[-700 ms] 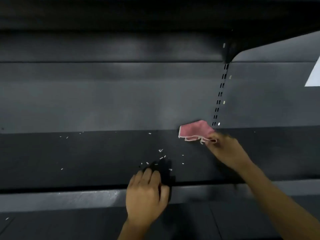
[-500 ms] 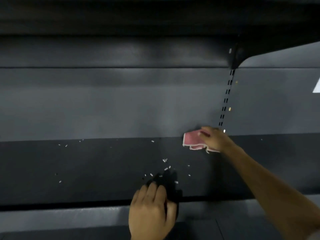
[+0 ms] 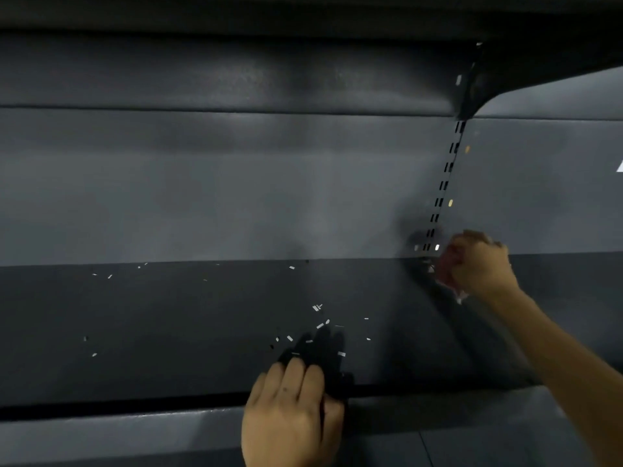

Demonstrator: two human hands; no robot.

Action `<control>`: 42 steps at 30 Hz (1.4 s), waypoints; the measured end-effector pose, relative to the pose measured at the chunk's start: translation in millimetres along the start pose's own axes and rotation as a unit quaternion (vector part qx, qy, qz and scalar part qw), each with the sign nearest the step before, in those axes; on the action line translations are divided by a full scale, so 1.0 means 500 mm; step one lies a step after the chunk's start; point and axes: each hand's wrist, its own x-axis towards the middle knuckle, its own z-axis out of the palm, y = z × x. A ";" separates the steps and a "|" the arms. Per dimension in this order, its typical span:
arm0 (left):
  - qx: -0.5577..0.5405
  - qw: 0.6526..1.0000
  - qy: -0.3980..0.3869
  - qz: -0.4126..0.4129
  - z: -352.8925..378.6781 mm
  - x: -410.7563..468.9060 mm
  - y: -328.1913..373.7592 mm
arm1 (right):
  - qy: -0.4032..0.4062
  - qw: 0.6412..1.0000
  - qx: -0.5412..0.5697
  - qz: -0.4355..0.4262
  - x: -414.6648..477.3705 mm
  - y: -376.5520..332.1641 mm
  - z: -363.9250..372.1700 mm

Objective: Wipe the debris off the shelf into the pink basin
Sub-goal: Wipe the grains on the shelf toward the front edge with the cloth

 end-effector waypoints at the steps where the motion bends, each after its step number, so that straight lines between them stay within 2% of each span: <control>1: 0.002 1.000 -0.002 0.001 0.000 0.000 0.000 | -0.045 0.998 -0.047 0.009 -0.003 0.014 0.004; 2: 0.003 1.000 -0.003 0.002 -0.001 0.001 0.000 | -0.076 0.995 -0.066 0.022 -0.006 0.021 0.011; 7: 0.009 1.000 -0.007 -0.010 -0.004 0.004 0.004 | -0.122 0.991 -0.028 0.041 -0.009 -0.033 0.084; 10: 0.004 1.000 -0.008 -0.017 -0.005 0.003 0.005 | -0.154 0.987 -0.035 -0.036 -0.007 -0.118 0.130; 12: 0.002 1.000 -0.015 -0.018 -0.006 0.001 0.003 | -0.146 0.982 0.033 -0.115 -0.015 -0.183 0.147; 15: 0.001 1.000 -0.024 -0.011 -0.004 -0.002 0.000 | -0.177 0.951 0.200 -0.154 -0.042 -0.250 0.142; 18: -0.005 1.000 -0.026 -0.002 -0.005 -0.003 -0.004 | -0.171 0.925 0.324 -0.105 -0.060 -0.237 0.103; 20: -0.007 1.000 -0.024 0.001 -0.005 -0.005 -0.004 | -0.138 0.911 0.379 -0.089 -0.073 -0.183 0.066; 22: -0.005 1.000 -0.020 -0.001 -0.005 -0.004 -0.002 | -0.083 0.933 0.344 -0.064 -0.080 -0.103 0.025; 23: -0.001 1.000 -0.017 -0.001 -0.005 -0.004 -0.002 | -0.071 0.958 0.273 -0.046 -0.084 -0.057 0.007; 24: 0.001 1.000 -0.016 0.001 -0.005 -0.003 -0.002 | -0.086 0.980 0.175 -0.036 -0.093 -0.015 -0.009; 25: 0.002 1.000 -0.016 0.002 -0.006 -0.003 -0.002 | -0.123 0.987 0.092 -0.036 -0.103 0.023 -0.018; 27: 0.004 1.000 -0.017 0.004 -0.006 -0.004 -0.001 | -0.195 0.979 0.022 -0.056 -0.143 0.066 -0.020; 31: 0.005 1.000 -0.027 -0.009 -0.008 -0.004 0.002 | -0.166 0.978 0.098 -0.081 -0.216 0.014 -0.002; 35: -0.011 0.999 -0.047 -0.012 -0.017 -0.005 0.002 | -0.199 0.942 0.163 -0.218 -0.246 -0.151 0.022; 37: -0.017 0.998 -0.067 -0.014 -0.025 -0.003 0.004 | -0.199 0.923 0.207 -0.255 -0.256 -0.239 0.049; 39: -0.035 0.995 -0.089 -0.015 -0.037 -0.001 0.005 | -0.196 0.915 0.272 -0.226 -0.266 -0.303 0.069; 42: -0.098 0.987 -0.126 0.010 -0.063 -0.006 -0.012 | -0.169 0.890 0.415 -0.082 -0.270 -0.315 0.056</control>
